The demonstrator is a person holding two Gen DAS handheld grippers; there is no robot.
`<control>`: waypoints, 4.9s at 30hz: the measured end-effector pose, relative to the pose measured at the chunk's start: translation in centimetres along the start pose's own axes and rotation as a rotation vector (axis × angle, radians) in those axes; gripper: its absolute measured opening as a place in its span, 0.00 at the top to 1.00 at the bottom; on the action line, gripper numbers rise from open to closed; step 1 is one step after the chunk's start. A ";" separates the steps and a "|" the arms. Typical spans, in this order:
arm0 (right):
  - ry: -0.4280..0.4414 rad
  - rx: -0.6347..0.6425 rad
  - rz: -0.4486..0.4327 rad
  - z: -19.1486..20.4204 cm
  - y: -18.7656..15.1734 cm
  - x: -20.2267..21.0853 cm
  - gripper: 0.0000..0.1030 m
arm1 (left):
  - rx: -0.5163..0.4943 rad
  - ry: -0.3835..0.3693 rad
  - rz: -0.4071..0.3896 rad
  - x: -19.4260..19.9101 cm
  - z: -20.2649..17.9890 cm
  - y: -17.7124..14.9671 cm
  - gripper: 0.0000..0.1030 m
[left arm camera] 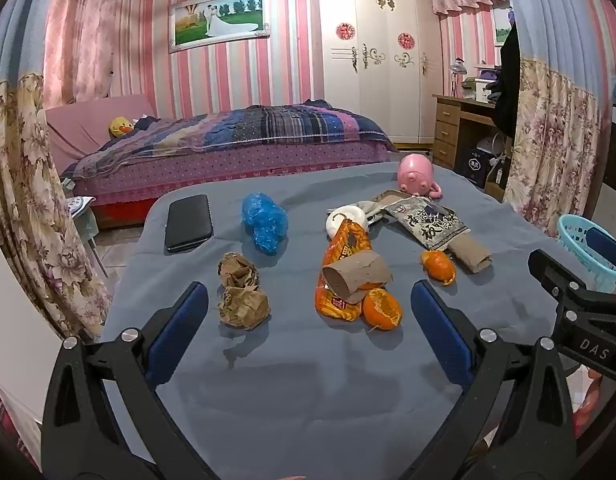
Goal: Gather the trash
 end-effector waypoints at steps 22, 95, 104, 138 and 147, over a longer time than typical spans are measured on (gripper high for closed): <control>-0.002 -0.001 0.000 -0.4 0.1 0.2 0.04 | 0.004 0.002 -0.005 0.1 0.2 0.2 0.05; -0.003 0.007 0.035 -1.4 1.1 -3.2 0.04 | 0.027 0.028 -0.012 -0.9 1.1 1.3 0.05; 0.012 0.054 0.029 -1.2 3.4 -6.1 0.04 | 0.050 0.059 0.021 -3.0 3.2 1.2 0.05; 0.128 0.087 0.204 -0.6 0.9 -13.8 0.04 | 0.069 0.032 0.256 -13.1 5.5 -0.6 0.33; 0.144 0.128 0.211 1.5 1.1 -13.9 0.04 | 0.091 -0.005 0.249 -12.2 5.5 -1.2 0.57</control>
Point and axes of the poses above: each gripper's, at about its wrist camera, not at the fingertips, and x roughly against the way its jaws point, z to its left, y to its top, the point moved 8 cm from there along -x, roughly the way its jaws point, and after that the axes turned 13 degrees about z, right-handed, at the moved point
